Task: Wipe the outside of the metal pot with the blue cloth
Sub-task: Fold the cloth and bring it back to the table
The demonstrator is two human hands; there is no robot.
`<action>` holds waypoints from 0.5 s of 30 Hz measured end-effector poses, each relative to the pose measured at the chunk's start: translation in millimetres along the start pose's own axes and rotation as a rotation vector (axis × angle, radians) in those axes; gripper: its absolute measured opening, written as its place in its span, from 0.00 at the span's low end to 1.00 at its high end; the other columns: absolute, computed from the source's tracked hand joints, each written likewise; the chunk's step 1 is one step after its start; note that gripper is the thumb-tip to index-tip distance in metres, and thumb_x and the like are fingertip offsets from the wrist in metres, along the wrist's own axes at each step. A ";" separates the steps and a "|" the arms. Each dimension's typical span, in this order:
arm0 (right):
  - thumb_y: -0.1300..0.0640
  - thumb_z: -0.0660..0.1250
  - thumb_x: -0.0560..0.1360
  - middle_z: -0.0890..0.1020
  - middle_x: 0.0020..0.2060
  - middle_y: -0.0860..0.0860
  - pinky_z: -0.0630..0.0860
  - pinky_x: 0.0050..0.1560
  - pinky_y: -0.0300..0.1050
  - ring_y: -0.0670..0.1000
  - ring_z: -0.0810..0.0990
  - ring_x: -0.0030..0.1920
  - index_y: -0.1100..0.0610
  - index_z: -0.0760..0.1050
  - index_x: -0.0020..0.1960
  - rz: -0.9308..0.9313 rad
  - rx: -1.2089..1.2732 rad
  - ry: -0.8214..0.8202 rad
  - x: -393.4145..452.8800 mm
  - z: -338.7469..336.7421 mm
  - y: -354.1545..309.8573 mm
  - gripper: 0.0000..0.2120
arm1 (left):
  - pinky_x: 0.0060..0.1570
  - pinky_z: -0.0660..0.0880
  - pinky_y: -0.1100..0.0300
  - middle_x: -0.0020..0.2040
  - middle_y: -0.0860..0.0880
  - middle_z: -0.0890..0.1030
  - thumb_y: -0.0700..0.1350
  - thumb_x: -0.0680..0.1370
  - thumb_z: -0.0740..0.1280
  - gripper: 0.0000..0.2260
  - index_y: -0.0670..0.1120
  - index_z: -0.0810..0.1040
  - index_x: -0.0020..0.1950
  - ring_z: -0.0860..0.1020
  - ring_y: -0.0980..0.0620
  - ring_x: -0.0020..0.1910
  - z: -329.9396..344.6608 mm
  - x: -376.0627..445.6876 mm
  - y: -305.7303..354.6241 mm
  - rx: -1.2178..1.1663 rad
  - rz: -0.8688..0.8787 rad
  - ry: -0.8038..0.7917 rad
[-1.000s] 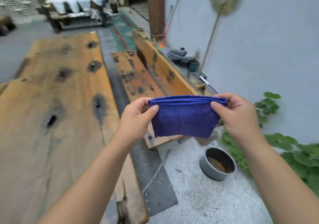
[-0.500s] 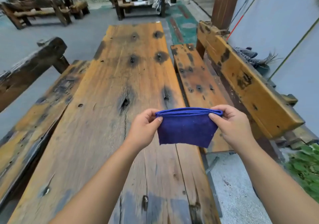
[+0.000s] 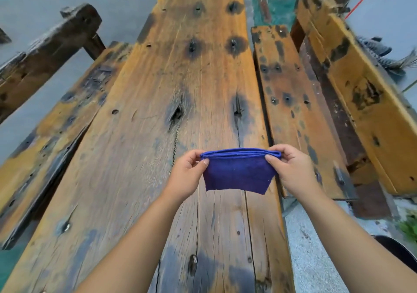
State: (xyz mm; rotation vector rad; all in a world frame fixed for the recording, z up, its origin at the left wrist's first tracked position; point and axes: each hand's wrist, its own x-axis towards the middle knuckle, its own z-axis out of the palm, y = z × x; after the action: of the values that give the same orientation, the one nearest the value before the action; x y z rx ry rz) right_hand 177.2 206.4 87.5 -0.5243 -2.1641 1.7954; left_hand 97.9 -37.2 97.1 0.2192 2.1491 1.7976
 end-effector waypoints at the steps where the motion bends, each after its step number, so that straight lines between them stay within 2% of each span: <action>1: 0.70 0.68 0.74 0.84 0.38 0.47 0.76 0.40 0.32 0.39 0.81 0.37 0.50 0.79 0.43 0.016 -0.001 -0.012 7.0 1.1 7.9 0.15 | 0.42 0.73 0.70 0.41 0.54 0.82 0.34 0.80 0.63 0.11 0.50 0.79 0.47 0.77 0.64 0.37 2.2 5.3 -6.5 -0.002 -0.017 0.016; 4: 0.67 0.69 0.75 0.85 0.38 0.41 0.76 0.40 0.33 0.41 0.82 0.39 0.44 0.81 0.42 0.056 -0.051 -0.053 24.0 5.4 33.5 0.17 | 0.42 0.73 0.70 0.41 0.53 0.82 0.34 0.80 0.63 0.10 0.48 0.79 0.47 0.78 0.63 0.38 7.5 20.5 -28.3 -0.019 -0.069 0.039; 7: 0.61 0.71 0.74 0.85 0.40 0.40 0.78 0.43 0.40 0.44 0.82 0.42 0.37 0.79 0.44 0.087 -0.120 -0.064 39.3 10.3 62.9 0.17 | 0.41 0.74 0.70 0.41 0.51 0.82 0.33 0.80 0.62 0.10 0.46 0.78 0.48 0.78 0.64 0.36 12.4 41.0 -55.7 -0.015 -0.110 0.040; 15: 0.49 0.70 0.67 0.85 0.41 0.45 0.80 0.51 0.60 0.52 0.84 0.45 0.40 0.80 0.45 0.221 -0.143 -0.002 73.7 33.2 142.7 0.08 | 0.41 0.73 0.71 0.42 0.49 0.81 0.32 0.80 0.62 0.10 0.46 0.78 0.48 0.77 0.65 0.35 25.5 93.9 -125.0 -0.004 -0.243 -0.013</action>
State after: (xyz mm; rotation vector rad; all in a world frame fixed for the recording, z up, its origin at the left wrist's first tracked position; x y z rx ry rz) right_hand 110.7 233.1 -60.1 -0.8247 -2.3262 1.7538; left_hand 30.6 -7.2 -43.2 -0.0302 2.0629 1.6575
